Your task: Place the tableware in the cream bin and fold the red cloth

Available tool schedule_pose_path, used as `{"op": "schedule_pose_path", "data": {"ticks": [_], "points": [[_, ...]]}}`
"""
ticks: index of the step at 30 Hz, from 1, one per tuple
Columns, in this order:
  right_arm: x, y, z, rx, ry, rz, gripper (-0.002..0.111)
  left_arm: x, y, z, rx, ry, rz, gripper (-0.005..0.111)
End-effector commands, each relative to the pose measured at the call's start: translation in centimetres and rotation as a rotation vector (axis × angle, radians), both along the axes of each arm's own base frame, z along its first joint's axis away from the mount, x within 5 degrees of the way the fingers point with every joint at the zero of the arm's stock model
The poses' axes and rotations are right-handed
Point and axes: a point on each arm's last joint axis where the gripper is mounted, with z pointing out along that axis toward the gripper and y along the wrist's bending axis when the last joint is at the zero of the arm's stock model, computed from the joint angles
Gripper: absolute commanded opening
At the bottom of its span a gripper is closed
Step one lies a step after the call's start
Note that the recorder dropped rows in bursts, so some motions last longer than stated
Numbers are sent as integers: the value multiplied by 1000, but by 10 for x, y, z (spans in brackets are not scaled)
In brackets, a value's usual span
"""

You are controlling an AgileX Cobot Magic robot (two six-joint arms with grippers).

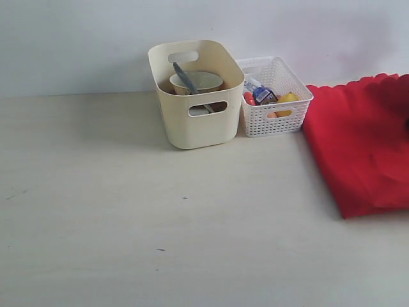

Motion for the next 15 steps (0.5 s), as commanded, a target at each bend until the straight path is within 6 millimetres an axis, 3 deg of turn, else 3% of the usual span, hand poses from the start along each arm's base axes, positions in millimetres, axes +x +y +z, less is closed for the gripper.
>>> {"op": "schedule_pose_path", "data": {"ticks": [1, 10, 15], "points": [[6, -4, -2, -20, -46, -65, 0, 0, 0, -1, -10, -4, 3, 94], [18, -6, -15, 38, -99, -123, 0, 0, 0, -1, -10, -4, 3, 94], [27, -4, -10, 26, -139, -105, 0, 0, 0, -1, -10, -4, 3, 94]]}}
